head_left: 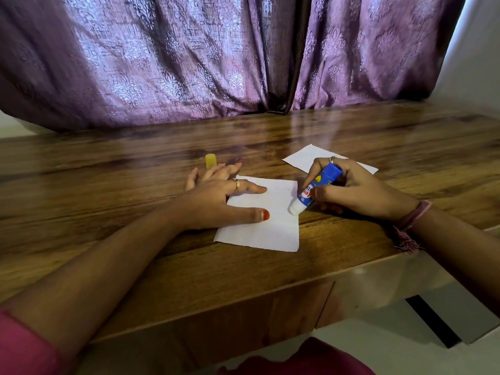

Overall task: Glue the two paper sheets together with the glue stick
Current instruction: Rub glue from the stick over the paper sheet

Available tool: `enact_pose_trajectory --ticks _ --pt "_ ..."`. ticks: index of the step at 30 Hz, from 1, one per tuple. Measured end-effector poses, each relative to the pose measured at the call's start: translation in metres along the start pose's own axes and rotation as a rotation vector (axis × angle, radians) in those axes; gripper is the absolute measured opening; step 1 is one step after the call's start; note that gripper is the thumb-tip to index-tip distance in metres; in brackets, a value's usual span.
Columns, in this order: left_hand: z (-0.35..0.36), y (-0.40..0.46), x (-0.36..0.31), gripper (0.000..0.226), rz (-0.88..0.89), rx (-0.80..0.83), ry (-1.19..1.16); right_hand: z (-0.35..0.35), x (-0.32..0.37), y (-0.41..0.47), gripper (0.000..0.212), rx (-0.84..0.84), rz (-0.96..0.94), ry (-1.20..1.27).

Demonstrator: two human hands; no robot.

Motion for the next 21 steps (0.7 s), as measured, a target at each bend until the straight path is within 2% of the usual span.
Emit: enact_pose_trajectory --ticks 3,6,10,14,18,21 --pt "0.0 0.0 0.0 0.066 0.002 0.001 0.001 0.001 0.002 0.0 0.005 0.008 -0.007 -0.012" --pt "0.001 -0.001 0.001 0.067 -0.001 0.0 -0.004 -0.004 0.001 0.0 0.016 -0.035 -0.013 -0.017" --pt "0.001 -0.001 0.0 0.066 -0.003 -0.002 0.0 0.006 0.005 -0.001 0.004 0.036 -0.026 -0.038" --pt "0.001 -0.001 0.0 0.066 -0.002 -0.004 -0.008 -0.002 0.001 0.0 0.008 -0.032 -0.016 -0.021" --pt "0.001 -0.001 0.001 0.065 -0.004 -0.004 -0.008 0.009 0.008 -0.001 0.005 0.054 -0.049 -0.062" --pt "0.001 0.0 0.001 0.063 -0.007 -0.003 -0.003 0.007 0.009 -0.002 0.007 0.045 -0.057 -0.054"
Point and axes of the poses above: each hand's wrist, its own y-axis towards the middle knuckle, its own z-axis out of the palm, x = y × z, the point moved 10 cm from there along y, towards the middle knuckle, and after that the axes turned 15 degrees about x, right-handed, at the moved point
